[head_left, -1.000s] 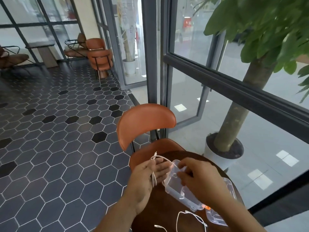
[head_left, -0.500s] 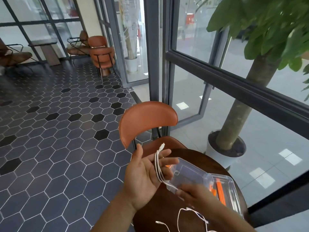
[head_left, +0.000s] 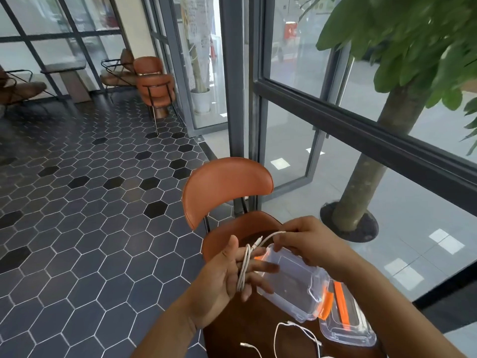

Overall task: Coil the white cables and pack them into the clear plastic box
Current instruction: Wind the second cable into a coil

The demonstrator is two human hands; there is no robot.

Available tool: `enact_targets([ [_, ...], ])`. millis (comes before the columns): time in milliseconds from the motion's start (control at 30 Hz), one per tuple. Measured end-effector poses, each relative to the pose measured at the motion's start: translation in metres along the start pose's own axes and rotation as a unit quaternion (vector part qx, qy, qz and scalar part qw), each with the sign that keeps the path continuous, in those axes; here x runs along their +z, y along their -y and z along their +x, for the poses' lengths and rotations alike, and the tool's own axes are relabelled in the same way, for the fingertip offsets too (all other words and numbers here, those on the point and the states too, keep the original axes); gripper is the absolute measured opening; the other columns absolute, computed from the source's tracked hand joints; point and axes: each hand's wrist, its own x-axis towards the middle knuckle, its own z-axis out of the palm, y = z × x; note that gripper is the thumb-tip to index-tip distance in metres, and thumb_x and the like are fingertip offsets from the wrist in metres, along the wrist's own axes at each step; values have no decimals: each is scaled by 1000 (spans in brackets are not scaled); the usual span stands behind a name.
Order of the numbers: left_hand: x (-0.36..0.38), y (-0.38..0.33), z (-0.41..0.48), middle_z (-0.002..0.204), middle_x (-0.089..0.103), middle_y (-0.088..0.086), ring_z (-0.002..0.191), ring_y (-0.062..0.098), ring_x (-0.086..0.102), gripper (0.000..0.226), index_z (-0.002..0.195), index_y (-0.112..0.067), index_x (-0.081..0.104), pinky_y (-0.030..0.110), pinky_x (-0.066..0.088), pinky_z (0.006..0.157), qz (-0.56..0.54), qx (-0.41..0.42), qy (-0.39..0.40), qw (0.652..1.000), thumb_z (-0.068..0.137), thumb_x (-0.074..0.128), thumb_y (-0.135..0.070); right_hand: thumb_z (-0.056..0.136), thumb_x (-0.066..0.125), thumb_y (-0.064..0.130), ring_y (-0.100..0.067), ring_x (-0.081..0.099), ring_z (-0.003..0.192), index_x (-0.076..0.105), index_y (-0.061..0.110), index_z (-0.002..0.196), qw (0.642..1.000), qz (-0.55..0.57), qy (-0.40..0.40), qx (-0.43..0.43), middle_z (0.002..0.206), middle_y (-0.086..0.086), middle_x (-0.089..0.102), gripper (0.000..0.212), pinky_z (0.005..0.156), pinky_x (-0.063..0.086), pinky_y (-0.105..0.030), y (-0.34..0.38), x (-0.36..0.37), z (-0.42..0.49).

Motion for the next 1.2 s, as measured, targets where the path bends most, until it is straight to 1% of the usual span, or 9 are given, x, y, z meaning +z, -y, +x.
enact_targets([
  [133, 10, 1, 5, 116, 74, 11, 94, 20, 71, 77, 132, -12, 64, 31, 40, 65, 17, 41, -44, 998, 87, 43, -71, 97, 59, 22, -6, 52, 47, 74, 3, 84, 995, 77, -23, -50, 55, 6, 57, 28, 48, 40, -20, 16, 18, -19],
  [200, 15, 3, 7, 114, 75, 9, 102, 19, 71, 67, 124, -17, 70, 31, 49, 75, 12, 53, -73, 996, 87, 41, -65, 99, 50, 41, -7, 63, 61, 69, 16, 86, 992, -34, -44, -110, 69, 4, 67, 34, 59, 54, -32, 18, 34, -27],
  [267, 18, 8, 8, 124, 71, 12, 120, 21, 66, 70, 132, -13, 63, 39, 48, 102, -29, 52, -88, 994, 89, 41, -64, 95, 32, 59, -11, 57, 65, 57, 23, 93, 965, -210, -56, -149, 74, 4, 60, 44, 61, 49, -40, 9, 52, -31],
  [367, 23, 9, 13, 135, 65, 14, 130, 27, 60, 74, 143, -9, 45, 47, 34, 119, -124, 44, -113, 985, 91, 36, -61, 90, 13, 63, -18, 56, 67, 49, 29, 99, 927, -322, -72, -177, 76, 1, 58, 51, 55, 38, -32, -7, 77, -39],
  [600, 23, -1, 14, 134, 62, 28, 123, 41, 63, 81, 142, 1, 43, 51, 47, 109, -315, 76, -129, 937, 94, 32, -63, 83, 2, 82, -16, 65, 80, 57, 25, 107, 962, -243, -75, -103, 87, 1, 70, 83, 74, 53, -35, -37, 90, -49],
  [700, 18, -6, 10, 138, 56, 34, 124, 46, 60, 87, 141, 8, 44, 50, 54, 101, -360, 97, -92, 923, 92, 37, -64, 98, 47, 52, -8, 57, 61, 64, 22, 88, 998, -37, 34, -26, 65, 3, 61, 36, 63, 48, -27, -60, 84, -47],
  [800, 13, -8, 6, 136, 56, 36, 117, 46, 64, 91, 138, 10, 51, 49, 57, 95, -345, 78, -46, 934, 90, 41, -67, 99, 55, 39, -9, 56, 60, 69, 24, 79, 994, -3, 109, 16, 61, 5, 57, 29, 63, 47, -25, -84, 67, -32],
  [967, 3, -1, 6, 111, 72, 31, 97, 40, 74, 96, 130, 7, 60, 42, 59, 80, -262, 10, 40, 964, 88, 30, -74, 100, 56, 23, -21, 68, 74, 71, 24, 86, 990, -115, 84, -16, 79, 0, 70, 20, 74, 56, -38, -89, 18, 5],
  [1200, 3, -8, 10, 108, 71, 34, 92, 42, 71, 111, 118, -2, 69, 25, 51, 57, 141, -122, 53, 981, 76, 17, -91, 98, 58, 27, -21, 68, 68, 73, 13, 85, 966, -217, 140, -21, 79, -9, 74, 25, 75, 60, -40, -16, -9, 23],
])
